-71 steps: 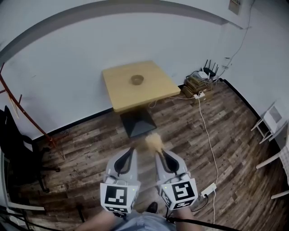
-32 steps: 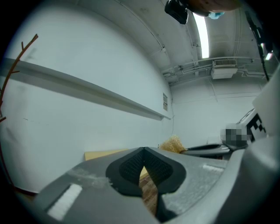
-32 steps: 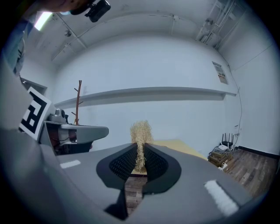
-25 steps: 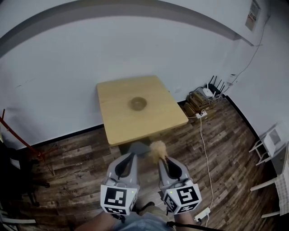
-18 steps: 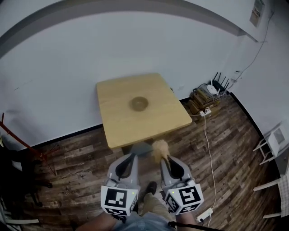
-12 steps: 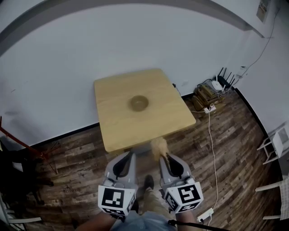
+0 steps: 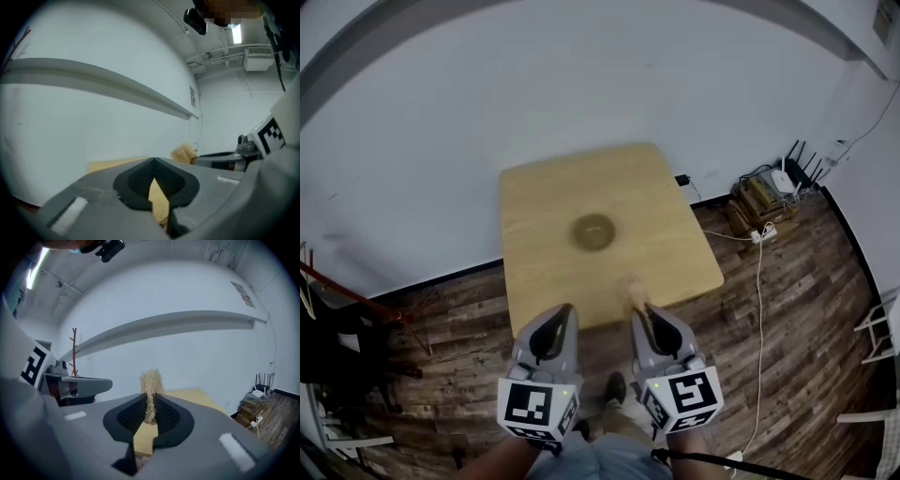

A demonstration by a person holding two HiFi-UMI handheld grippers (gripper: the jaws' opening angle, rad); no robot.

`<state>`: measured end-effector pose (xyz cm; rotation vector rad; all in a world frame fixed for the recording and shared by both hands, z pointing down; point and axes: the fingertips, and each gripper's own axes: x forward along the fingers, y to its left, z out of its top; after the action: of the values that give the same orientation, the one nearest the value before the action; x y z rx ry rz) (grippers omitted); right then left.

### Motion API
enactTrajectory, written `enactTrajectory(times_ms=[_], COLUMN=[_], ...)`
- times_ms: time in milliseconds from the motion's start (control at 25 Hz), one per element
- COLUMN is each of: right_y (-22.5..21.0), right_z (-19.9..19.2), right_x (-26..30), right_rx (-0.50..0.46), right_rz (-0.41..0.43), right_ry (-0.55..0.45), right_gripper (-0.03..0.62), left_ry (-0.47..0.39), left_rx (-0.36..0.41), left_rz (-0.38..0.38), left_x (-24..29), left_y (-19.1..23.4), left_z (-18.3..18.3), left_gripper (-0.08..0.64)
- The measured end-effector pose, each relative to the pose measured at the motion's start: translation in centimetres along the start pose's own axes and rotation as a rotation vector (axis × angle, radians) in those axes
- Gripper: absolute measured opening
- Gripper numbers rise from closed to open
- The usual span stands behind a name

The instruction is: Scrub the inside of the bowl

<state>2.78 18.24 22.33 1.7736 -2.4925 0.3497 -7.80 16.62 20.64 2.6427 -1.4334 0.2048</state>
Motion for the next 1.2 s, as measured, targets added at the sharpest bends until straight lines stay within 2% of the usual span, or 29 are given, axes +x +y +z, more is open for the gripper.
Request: enactTrajectory(times_ms=[320, 520, 800, 1200], right_y=[-4.0, -4.9, -4.9, -5.8], right_z=[3.6, 5.2, 4.1, 2.7], right_x=[4.2, 6.2, 9.7, 16.1], right_rx=[-0.032, -0.052, -0.053, -0.061], right_rz=[0.062, 0.096, 0.122, 0.082], right_ry=[-0.045, -0.06, -0.016, 0.074], right_gripper=[0.044, 0.044, 0.044, 0.044], left_ry=[-0.031, -0.051, -0.028, 0.042], left_rx=[0.013, 0.007, -0.035, -0.104], left_rz=[0.064, 0.101, 0.146, 0.127], left_x=[5.0, 6.3, 7.4, 12.3], left_y=[0.7, 1.6, 4.6, 10.4], left_z=[2.8, 3.9, 2.4, -0.7], left_gripper=[0.021, 0.021, 0.021, 0.021])
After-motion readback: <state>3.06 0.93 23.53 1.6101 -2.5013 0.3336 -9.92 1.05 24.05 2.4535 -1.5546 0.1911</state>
